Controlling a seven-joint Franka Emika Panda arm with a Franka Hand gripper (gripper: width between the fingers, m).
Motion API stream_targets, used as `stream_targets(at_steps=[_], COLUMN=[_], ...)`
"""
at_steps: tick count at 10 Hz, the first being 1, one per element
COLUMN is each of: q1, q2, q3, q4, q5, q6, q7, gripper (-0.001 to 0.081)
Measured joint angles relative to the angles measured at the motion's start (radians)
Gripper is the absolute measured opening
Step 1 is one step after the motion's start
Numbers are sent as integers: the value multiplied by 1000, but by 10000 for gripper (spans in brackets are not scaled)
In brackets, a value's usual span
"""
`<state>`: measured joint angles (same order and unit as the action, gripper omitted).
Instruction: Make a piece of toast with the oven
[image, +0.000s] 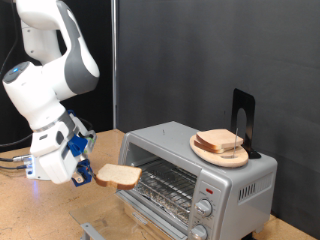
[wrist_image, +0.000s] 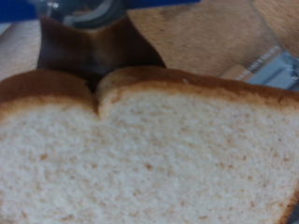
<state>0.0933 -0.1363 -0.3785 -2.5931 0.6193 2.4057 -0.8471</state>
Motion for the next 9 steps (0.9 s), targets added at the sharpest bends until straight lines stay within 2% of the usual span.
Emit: stream_targets(at_steps=[2,5,9], q1=[11,26,48], q2=[29,37,38], q3=[26,83,166], q4=[32,41,40], q5=[-17,-97,-178], q6=[37,120,177], q7=[-33,-23,88], gripper=[482,482,482])
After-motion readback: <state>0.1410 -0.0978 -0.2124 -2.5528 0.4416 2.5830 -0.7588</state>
